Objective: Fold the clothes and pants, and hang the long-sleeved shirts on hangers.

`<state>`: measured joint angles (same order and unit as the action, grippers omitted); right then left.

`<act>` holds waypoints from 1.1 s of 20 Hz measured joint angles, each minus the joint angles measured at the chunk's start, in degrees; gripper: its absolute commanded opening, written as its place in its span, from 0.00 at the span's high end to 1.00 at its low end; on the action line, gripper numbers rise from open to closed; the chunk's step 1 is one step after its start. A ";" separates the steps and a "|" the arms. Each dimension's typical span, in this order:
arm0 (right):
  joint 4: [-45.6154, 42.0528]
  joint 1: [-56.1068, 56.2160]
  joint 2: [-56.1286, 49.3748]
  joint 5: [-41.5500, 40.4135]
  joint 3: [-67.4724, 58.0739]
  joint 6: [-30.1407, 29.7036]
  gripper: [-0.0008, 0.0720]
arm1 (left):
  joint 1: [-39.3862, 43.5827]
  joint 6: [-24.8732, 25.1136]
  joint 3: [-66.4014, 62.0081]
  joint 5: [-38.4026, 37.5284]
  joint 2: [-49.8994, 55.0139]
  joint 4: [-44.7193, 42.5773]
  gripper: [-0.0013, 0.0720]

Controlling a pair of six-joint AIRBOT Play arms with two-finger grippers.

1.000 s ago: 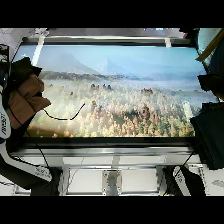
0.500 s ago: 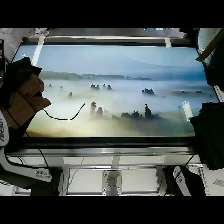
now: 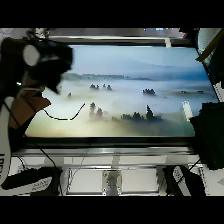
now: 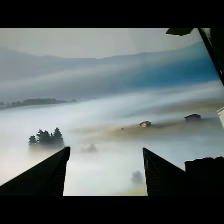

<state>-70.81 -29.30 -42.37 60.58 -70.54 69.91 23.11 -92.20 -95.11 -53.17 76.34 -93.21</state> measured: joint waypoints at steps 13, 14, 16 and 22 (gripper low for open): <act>-1.81 0.00 -9.88 6.23 1.64 -0.52 0.29 | 34.49 0.20 3.04 -24.33 22.01 -3.23 0.96; 0.13 0.00 -11.21 6.56 2.73 -0.59 0.29 | 34.16 0.76 3.10 -27.04 21.55 -4.39 0.96; 6.23 0.02 -14.56 7.54 5.64 -1.86 0.29 | 32.83 1.46 3.43 -31.80 19.65 -6.27 0.96; 26.84 5.11 -29.09 8.57 10.99 -7.43 0.29 | 28.83 0.90 12.41 -39.15 6.56 -8.09 0.96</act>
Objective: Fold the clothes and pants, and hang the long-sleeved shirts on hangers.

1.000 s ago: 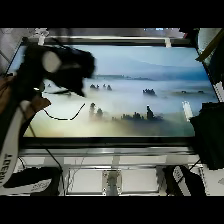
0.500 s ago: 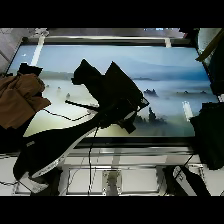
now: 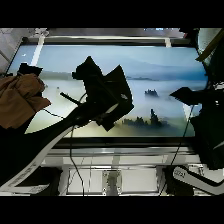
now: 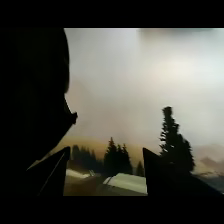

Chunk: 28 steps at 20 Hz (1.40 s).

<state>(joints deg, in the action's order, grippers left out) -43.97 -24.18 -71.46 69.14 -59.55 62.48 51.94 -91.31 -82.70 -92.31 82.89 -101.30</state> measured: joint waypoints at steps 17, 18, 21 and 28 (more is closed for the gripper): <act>16.35 39.12 -30.82 -12.17 -6.84 -2.84 0.60 | -6.03 -9.09 23.32 3.32 -17.59 -0.70 0.96; 16.33 39.85 -31.28 -12.79 -7.52 -2.51 0.93 | -6.03 -9.16 23.37 3.67 -17.62 -0.70 0.96; 16.37 40.15 -31.65 -12.35 -9.62 -1.88 0.98 | -6.10 -9.31 23.47 6.86 -17.68 -1.75 0.96; 16.41 34.40 -19.87 11.74 -19.52 0.46 0.98 | -6.58 -14.38 19.32 12.59 -25.16 -11.19 0.96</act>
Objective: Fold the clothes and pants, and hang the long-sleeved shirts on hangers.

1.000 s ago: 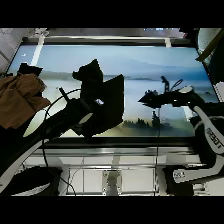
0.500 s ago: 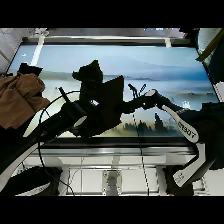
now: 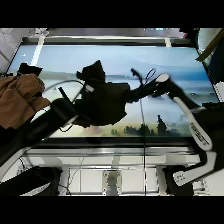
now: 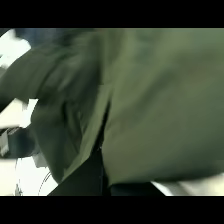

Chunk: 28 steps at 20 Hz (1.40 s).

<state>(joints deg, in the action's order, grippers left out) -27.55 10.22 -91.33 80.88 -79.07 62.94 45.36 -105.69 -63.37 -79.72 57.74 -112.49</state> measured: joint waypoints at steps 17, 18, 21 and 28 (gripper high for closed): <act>-20.15 -0.22 23.98 11.19 -32.28 18.75 0.98 | -0.74 -4.17 -19.21 2.71 -16.26 -11.28 0.96; -22.08 -0.22 22.08 10.78 -31.61 18.60 0.98 | -1.68 -3.96 -19.32 2.73 -13.55 -13.22 0.96; -26.45 -0.22 13.73 7.91 -29.94 17.22 0.98 | -7.08 -3.78 -19.43 3.39 -3.63 -16.06 0.96; -30.03 -0.22 -9.62 -13.99 -29.00 15.96 0.52 | -19.98 -4.33 -19.50 15.32 20.33 -16.04 0.96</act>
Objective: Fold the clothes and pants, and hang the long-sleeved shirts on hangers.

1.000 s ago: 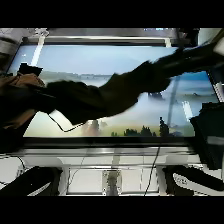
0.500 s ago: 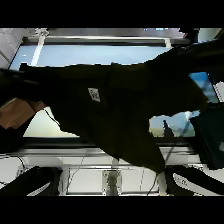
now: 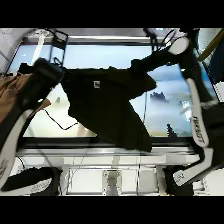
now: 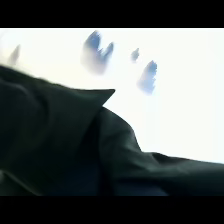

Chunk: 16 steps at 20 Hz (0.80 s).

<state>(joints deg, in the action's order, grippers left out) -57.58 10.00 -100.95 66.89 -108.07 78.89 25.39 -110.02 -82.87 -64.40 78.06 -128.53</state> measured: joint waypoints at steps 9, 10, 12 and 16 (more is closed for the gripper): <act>-1.64 -3.32 -9.70 -18.97 -4.76 0.00 0.33 | -7.52 -9.79 -0.68 18.25 11.85 -0.09 0.03; -2.78 -4.55 -9.73 -16.00 -6.12 -0.02 0.33 | -7.96 -9.99 -0.81 18.16 10.54 -0.76 0.03; -4.87 -7.52 -9.22 -9.05 -7.72 -0.02 0.38 | -9.05 -9.75 -0.83 14.93 7.63 -1.49 0.04; -4.55 -11.04 -8.66 2.64 -5.55 -0.02 0.38 | -11.52 -9.01 3.39 5.46 1.73 -0.52 0.04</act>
<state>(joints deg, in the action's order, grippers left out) -62.13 -1.04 -109.60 69.54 -113.62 78.87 13.87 -119.02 -79.48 -58.94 79.79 -129.05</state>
